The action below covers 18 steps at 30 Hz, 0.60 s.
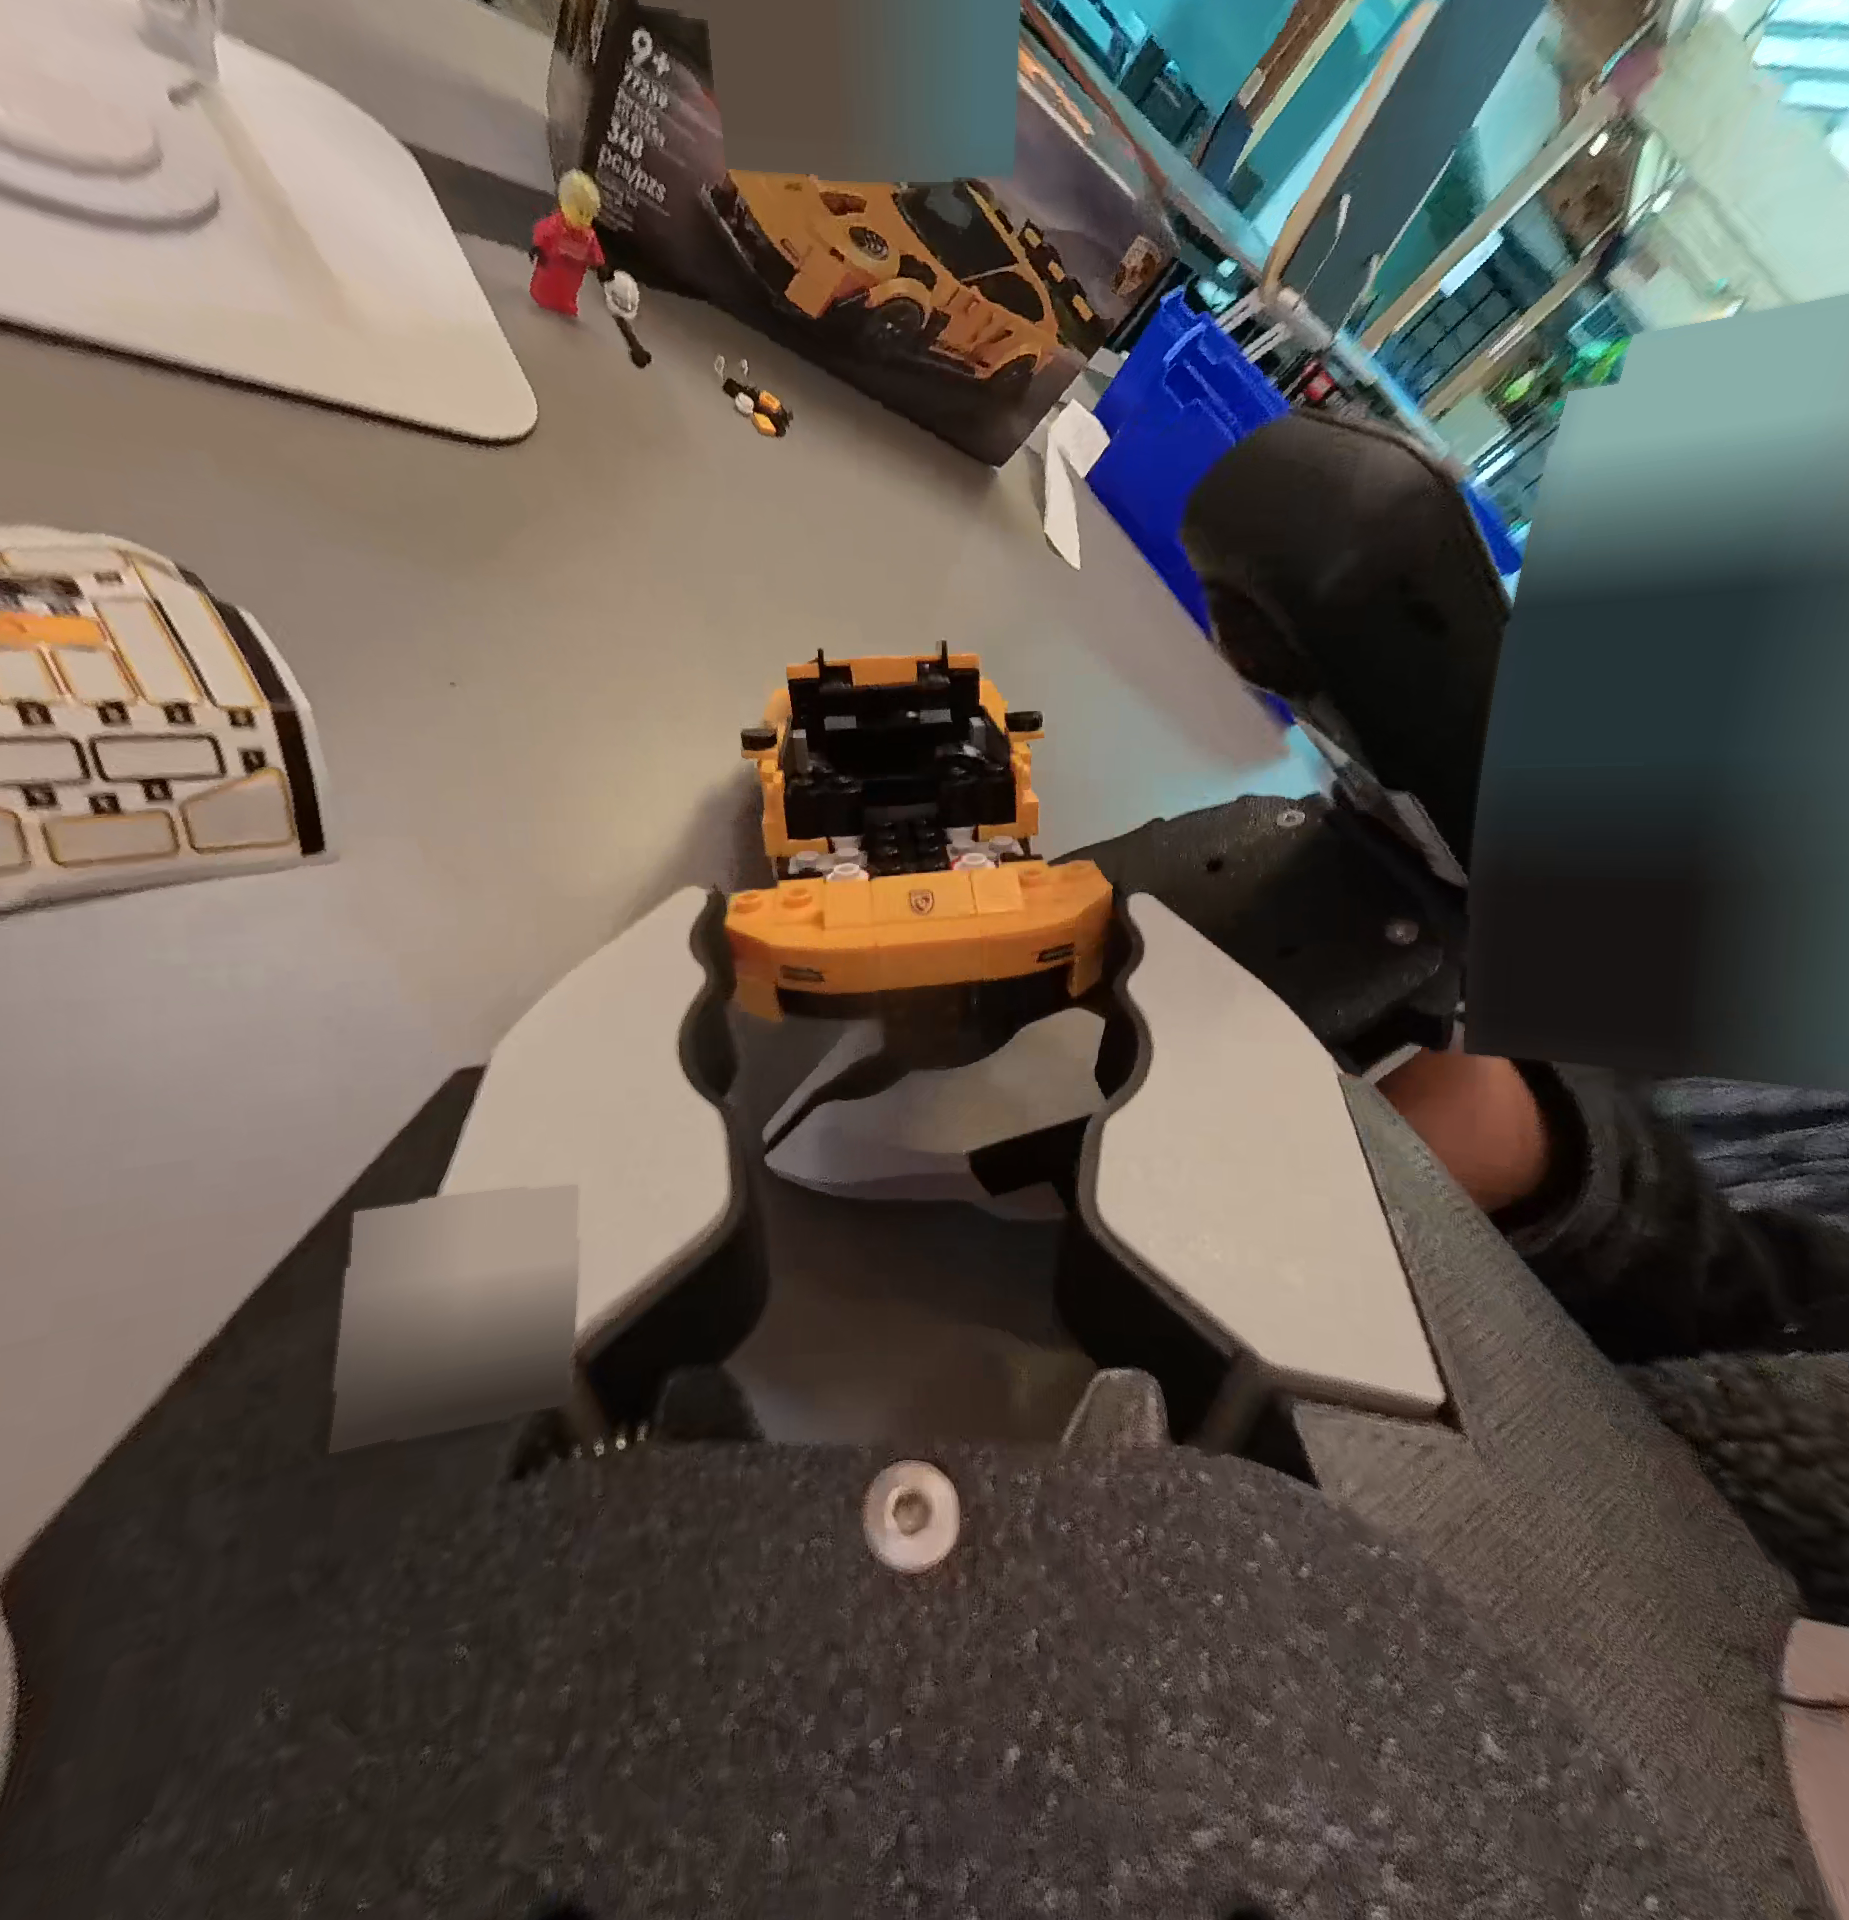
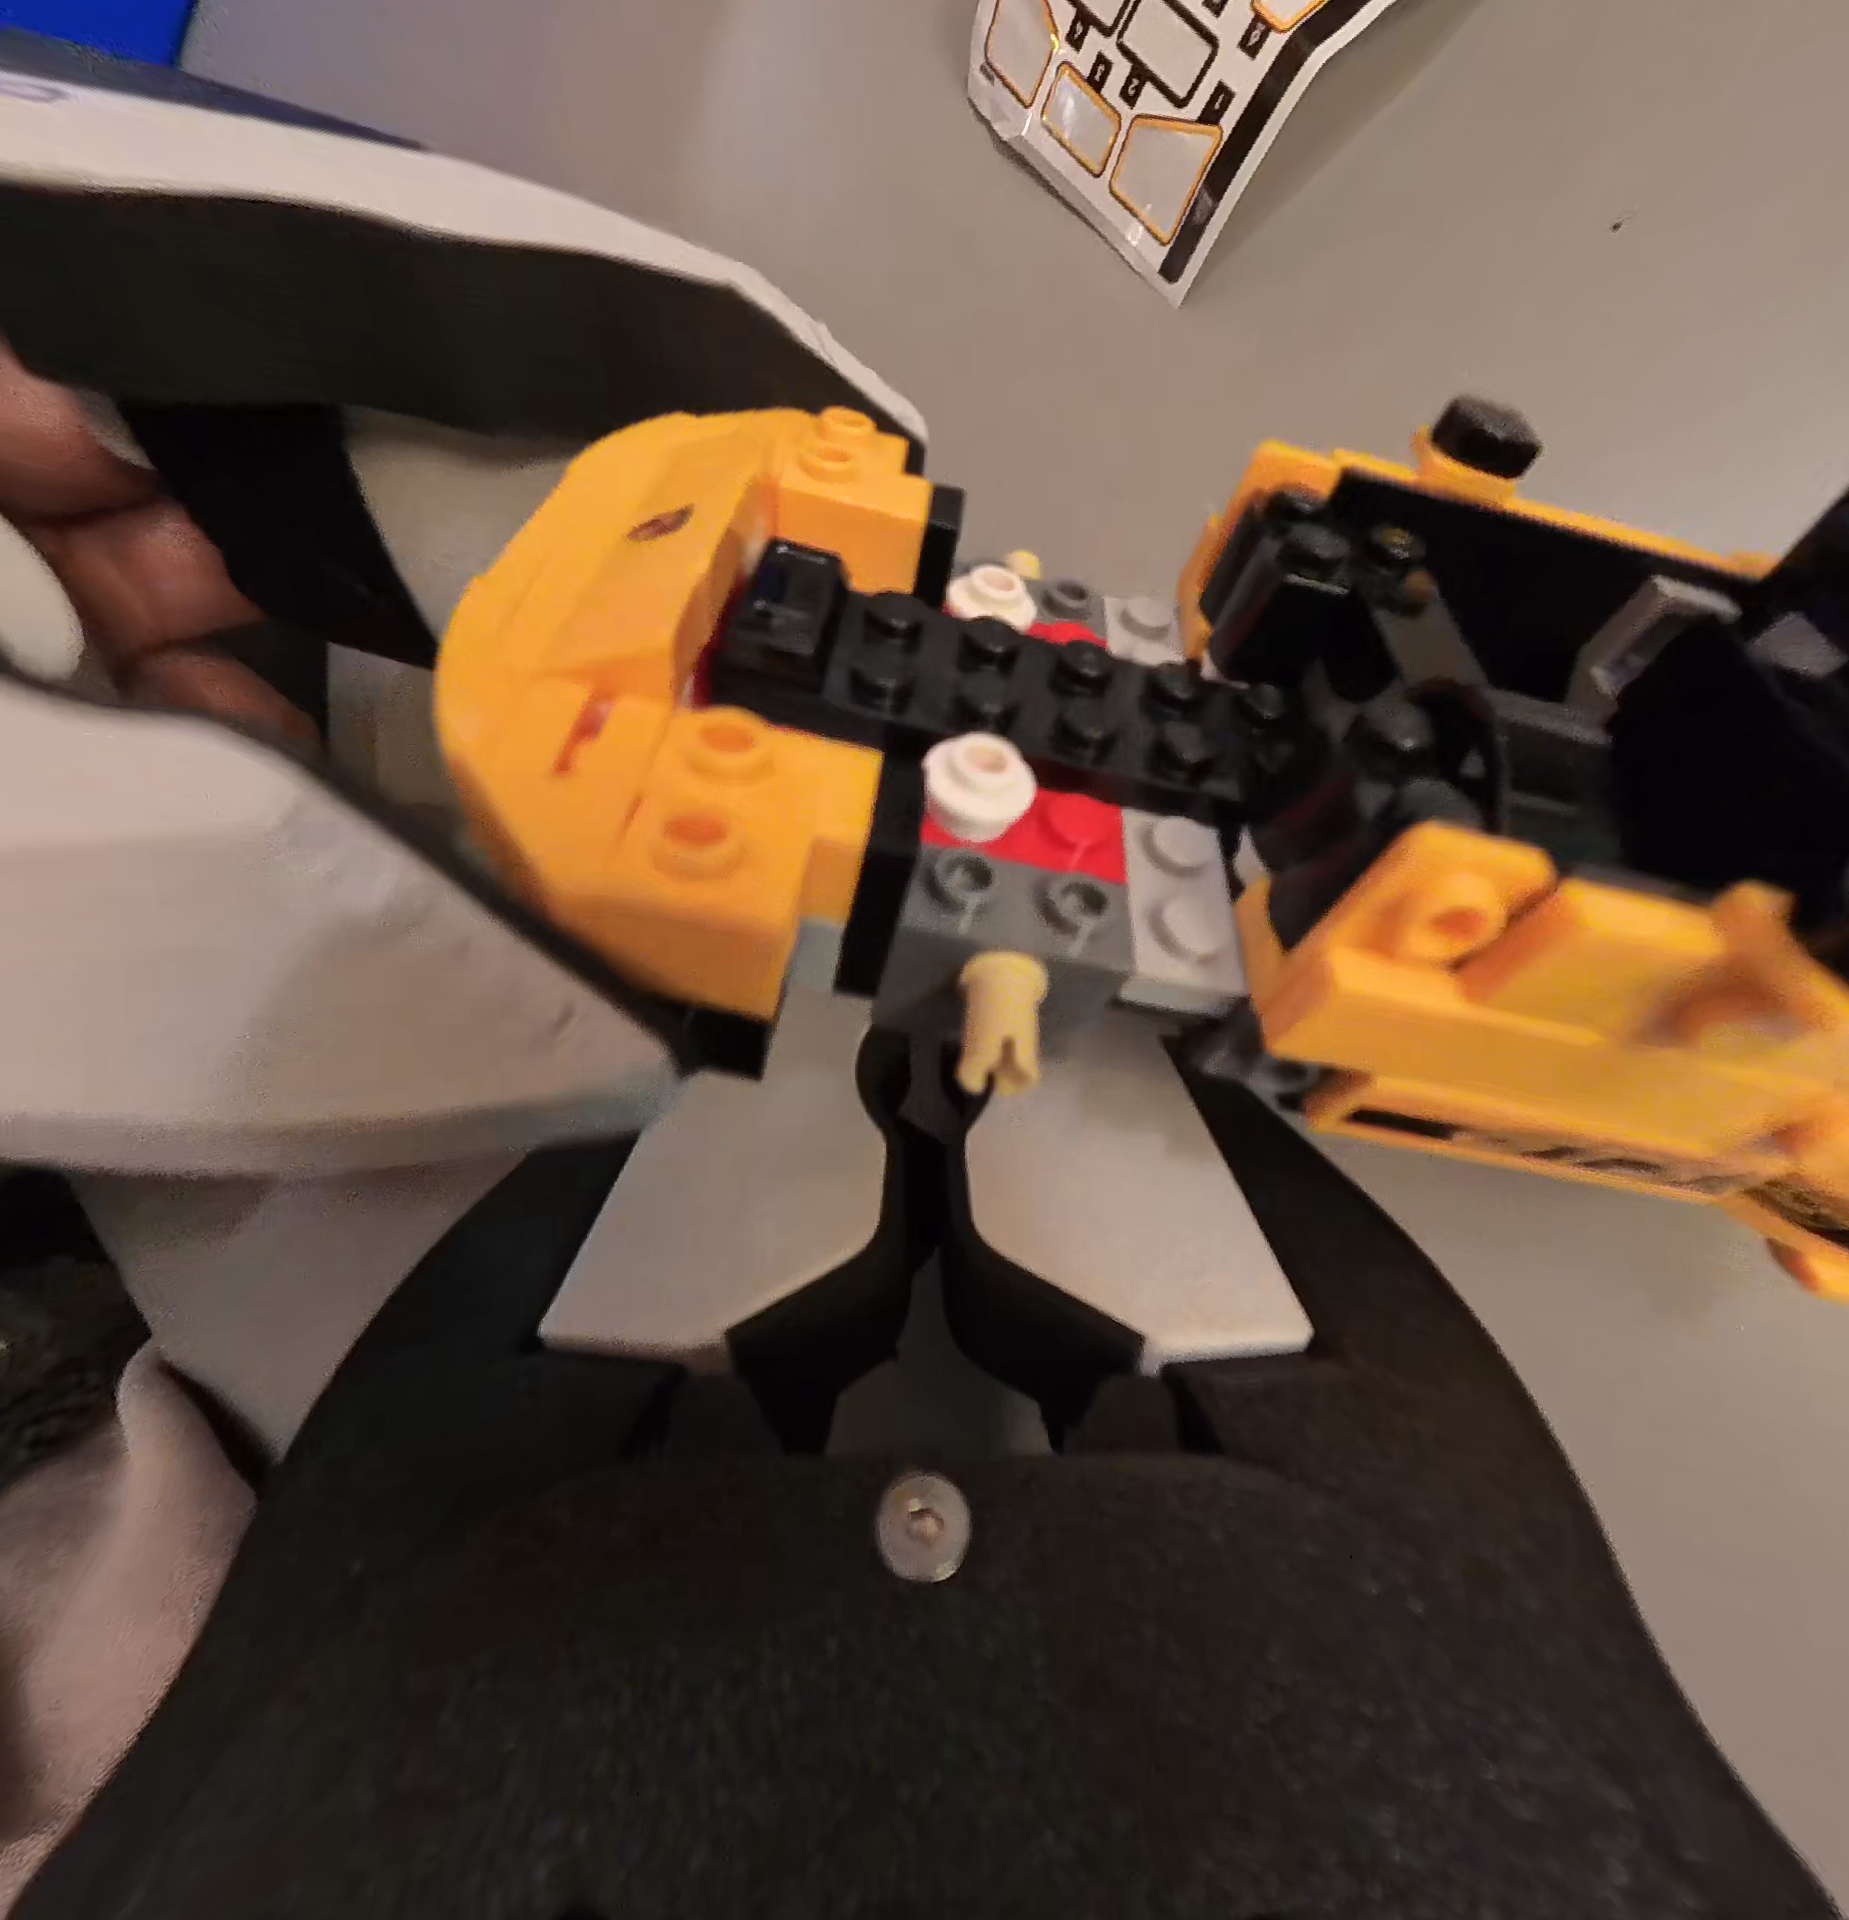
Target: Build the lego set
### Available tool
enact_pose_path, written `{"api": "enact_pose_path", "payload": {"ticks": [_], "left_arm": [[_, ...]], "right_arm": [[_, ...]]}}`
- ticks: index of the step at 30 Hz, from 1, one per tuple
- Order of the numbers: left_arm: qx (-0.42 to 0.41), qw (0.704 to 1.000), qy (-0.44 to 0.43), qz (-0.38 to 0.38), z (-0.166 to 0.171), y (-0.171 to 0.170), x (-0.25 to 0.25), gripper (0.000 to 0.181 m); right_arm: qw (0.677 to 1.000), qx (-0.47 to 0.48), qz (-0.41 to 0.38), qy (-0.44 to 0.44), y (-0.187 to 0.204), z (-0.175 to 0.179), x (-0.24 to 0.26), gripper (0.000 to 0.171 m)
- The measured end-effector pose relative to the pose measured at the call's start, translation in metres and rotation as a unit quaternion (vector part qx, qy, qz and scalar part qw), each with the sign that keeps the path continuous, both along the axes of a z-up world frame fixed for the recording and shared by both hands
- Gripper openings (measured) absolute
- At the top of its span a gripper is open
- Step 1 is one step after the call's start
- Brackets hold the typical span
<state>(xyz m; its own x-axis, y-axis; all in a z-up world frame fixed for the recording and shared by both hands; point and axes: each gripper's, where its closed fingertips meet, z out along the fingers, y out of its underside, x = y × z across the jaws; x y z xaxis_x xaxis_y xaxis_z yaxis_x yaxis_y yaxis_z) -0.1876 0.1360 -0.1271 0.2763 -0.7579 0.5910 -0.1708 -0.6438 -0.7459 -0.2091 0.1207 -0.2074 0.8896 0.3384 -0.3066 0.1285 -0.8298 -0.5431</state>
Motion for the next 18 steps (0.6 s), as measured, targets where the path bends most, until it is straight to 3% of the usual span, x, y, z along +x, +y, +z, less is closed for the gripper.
{"api": "enact_pose_path", "payload": {"ticks": [9, 18], "left_arm": [[-0.174, 0.981, -0.083, 0.006, -0.01, 0.008, 0.0, 0.069], [-0.216, 0.971, -0.106, 0.01, -0.011, 0.008, 0.001, 0.069]], "right_arm": [[0.997, 0.01, 0.002, -0.072, 0.005, -0.002, 0.013, 0.0], [0.993, 0.011, 0.011, -0.116, 0.008, -0.001, 0.015, 0.0]]}}
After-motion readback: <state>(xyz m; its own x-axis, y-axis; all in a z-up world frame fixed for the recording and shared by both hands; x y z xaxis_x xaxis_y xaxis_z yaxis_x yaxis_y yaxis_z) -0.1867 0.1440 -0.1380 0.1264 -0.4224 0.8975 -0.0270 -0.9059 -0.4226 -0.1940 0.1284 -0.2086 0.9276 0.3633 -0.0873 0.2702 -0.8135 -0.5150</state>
